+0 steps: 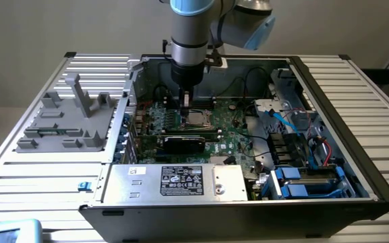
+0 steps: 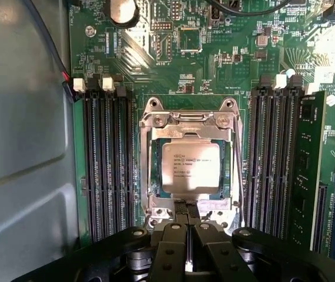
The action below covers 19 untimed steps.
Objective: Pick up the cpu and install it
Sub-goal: 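Close the cpu cover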
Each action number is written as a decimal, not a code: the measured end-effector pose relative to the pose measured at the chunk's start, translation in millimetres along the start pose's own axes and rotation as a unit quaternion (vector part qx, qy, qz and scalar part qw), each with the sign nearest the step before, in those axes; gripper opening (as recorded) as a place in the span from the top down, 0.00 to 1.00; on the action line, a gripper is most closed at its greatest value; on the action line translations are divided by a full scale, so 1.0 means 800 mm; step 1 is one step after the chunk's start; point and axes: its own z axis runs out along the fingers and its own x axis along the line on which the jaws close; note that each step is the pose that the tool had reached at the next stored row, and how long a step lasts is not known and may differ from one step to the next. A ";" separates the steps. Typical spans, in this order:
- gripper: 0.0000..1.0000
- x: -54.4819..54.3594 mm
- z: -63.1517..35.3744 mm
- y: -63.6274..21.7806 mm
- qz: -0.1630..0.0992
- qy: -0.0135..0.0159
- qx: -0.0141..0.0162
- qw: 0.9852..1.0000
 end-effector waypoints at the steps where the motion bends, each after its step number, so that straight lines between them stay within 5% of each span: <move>1: 0.89 0.000 0.001 -0.001 0.000 0.000 0.000 1.000; 19: 0.89 -0.001 0.011 -0.012 0.000 0.000 -0.004 1.000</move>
